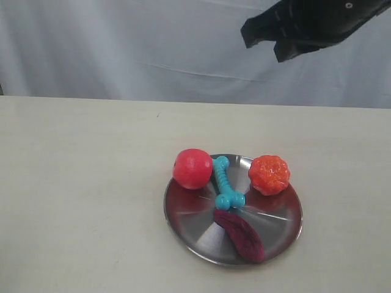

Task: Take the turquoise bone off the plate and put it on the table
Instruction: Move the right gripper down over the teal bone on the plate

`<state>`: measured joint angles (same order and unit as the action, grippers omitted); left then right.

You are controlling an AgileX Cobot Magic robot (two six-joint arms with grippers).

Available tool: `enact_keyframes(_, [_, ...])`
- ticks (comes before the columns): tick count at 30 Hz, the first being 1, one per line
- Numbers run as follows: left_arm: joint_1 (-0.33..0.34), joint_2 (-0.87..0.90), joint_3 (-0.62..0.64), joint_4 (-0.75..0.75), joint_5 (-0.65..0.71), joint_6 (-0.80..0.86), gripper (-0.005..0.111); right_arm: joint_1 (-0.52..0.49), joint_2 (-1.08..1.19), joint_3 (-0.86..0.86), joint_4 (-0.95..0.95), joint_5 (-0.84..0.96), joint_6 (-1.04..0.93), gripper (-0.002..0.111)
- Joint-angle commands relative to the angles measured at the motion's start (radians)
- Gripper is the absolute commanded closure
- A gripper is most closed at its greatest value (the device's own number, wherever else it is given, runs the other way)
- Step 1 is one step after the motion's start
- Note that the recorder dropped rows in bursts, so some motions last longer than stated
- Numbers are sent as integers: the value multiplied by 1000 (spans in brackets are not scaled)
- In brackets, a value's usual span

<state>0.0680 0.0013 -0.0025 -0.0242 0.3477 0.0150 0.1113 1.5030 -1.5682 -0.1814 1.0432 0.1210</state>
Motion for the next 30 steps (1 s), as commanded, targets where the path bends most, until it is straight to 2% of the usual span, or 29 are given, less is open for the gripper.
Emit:
enact_keyframes(1, [-8, -1, 3, -1, -5, -4, 107, -40, 110, -35, 22, 98, -63, 109])
enact_keyframes(7, [-8, -1, 3, -1, -5, -4, 107, -40, 284, -35, 57, 94, -133, 108])
enact_keyframes(9, [-8, -1, 3, -1, -5, -4, 107, -40, 323, -35, 68, 78, -133, 96])
enact_keyframes(10, [-8, -1, 3, -1, -5, -4, 107, -40, 344, -35, 75, 64, -133, 83])
enact_keyframes(12, [-8, -1, 3, -1, -5, -4, 107, -40, 367, -35, 104, 32, -138, 65])
enact_keyframes(13, [-8, -1, 3, -1, -5, -4, 107, -40, 378, -35, 117, 21, -146, 61])
enact_keyframes(21, [-8, -1, 3, -1, -5, -4, 107, -40, 518, -35, 237, -34, -194, 60])
enact_keyframes(30, [-8, -1, 3, -1, -5, -4, 107, -40, 636, -35, 239, -145, -196, 60])
